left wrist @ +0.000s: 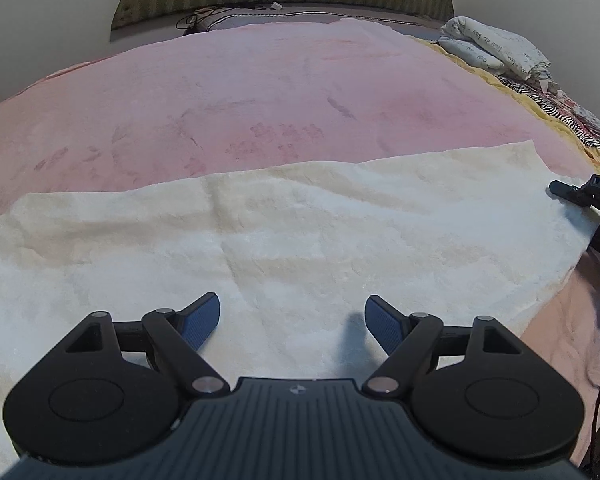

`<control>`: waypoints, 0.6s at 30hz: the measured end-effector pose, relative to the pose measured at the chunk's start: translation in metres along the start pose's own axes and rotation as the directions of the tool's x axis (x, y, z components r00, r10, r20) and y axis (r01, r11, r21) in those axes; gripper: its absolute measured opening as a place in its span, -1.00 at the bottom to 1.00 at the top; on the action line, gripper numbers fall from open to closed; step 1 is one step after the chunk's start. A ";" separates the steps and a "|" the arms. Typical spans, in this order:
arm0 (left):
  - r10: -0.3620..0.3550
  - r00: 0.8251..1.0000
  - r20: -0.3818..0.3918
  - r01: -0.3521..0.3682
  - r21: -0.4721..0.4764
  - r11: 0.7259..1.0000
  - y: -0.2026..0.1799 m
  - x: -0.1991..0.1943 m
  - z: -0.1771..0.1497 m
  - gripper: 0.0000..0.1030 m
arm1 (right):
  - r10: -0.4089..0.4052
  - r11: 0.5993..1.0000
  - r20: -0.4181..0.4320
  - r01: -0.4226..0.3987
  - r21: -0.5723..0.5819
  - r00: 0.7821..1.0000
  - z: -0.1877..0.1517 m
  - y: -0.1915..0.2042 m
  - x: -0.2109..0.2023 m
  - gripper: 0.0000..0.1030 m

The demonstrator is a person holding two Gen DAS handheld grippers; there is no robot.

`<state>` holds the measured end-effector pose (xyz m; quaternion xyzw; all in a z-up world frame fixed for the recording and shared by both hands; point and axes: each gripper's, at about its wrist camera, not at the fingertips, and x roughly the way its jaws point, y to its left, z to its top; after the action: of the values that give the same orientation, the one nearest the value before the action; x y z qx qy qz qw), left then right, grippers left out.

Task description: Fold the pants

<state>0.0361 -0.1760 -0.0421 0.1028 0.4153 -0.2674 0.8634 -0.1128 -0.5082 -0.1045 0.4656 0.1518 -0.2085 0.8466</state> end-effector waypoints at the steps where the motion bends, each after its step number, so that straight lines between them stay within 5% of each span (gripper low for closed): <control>1: -0.011 1.000 -0.006 0.011 -0.016 1.000 0.003 0.001 0.002 0.60 | 0.010 1.000 0.001 -0.010 0.003 1.000 0.000 0.000 0.000 -0.59; 6: -0.093 0.996 -0.010 0.090 -0.182 0.979 0.030 0.004 0.009 0.60 | 0.036 0.982 0.042 -0.028 -0.185 0.998 -0.006 0.041 -0.015 -0.65; 11: -0.187 0.982 0.011 0.182 -0.309 0.934 0.045 0.010 0.019 0.60 | 0.086 0.810 0.023 -0.057 -0.584 0.996 -0.053 0.124 -0.031 -0.65; 13: -0.297 0.955 0.024 0.282 -0.387 0.878 0.048 0.016 0.022 0.61 | 0.097 0.733 -0.022 -0.086 -0.675 0.995 -0.076 0.145 -0.030 -0.65; 15: -0.414 0.910 0.035 0.381 -0.469 0.797 0.049 0.026 0.025 0.68 | 0.100 0.672 -0.057 -0.109 -0.732 0.993 -0.096 0.158 -0.028 -0.65; 18: -0.521 0.852 0.047 0.454 -0.560 0.693 0.044 0.041 0.027 0.69 | 0.098 0.582 -0.094 -0.134 -0.802 0.991 -0.122 0.173 -0.029 -0.65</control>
<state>0.0995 -0.1656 -0.0586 -0.2494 0.5358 -0.3489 0.7274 -0.0605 -0.3152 -0.0295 0.0447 0.2159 -0.0521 0.9740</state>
